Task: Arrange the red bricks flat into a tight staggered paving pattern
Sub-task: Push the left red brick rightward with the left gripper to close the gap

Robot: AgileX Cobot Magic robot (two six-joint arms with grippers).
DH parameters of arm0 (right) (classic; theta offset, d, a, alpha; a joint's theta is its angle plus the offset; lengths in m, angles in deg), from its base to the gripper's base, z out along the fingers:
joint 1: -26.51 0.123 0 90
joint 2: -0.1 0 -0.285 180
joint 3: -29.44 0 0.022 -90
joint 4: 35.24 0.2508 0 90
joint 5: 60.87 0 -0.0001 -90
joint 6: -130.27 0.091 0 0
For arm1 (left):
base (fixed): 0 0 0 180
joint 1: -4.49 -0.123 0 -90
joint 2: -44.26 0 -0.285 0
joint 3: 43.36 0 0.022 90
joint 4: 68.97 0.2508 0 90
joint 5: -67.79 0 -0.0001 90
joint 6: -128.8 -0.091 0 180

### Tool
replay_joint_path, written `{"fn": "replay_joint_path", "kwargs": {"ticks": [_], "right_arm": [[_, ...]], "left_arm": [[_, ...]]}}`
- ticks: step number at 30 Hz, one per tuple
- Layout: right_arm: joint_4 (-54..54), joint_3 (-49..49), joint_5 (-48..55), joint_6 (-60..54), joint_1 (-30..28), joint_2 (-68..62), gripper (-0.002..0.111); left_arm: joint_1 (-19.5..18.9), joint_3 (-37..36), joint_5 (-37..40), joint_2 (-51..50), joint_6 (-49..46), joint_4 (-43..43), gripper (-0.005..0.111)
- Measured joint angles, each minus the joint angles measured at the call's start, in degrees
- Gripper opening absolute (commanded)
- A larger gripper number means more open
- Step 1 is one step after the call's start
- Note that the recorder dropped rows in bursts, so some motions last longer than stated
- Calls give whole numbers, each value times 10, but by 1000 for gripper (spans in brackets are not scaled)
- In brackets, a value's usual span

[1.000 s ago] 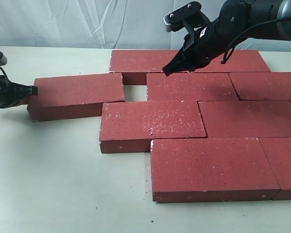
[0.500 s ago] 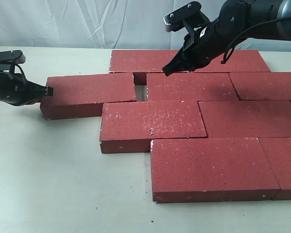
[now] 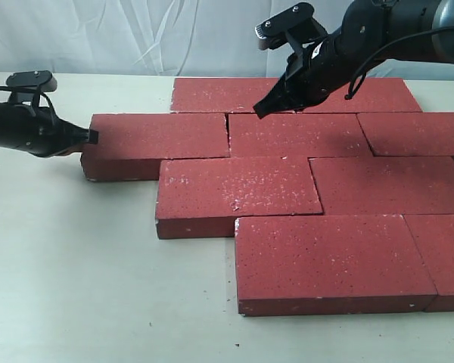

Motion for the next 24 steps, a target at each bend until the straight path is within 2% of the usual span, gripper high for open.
{"fn": "replay_joint_path", "kwargs": {"ticks": [8, 24], "right_arm": [[0, 0, 0, 0, 0, 0, -1], [0, 0, 0, -1, 0, 0, -1]], "left_arm": [[4, 22, 4, -32, -1, -1, 0], [4, 28, 3, -29, 0, 20, 0]]}}
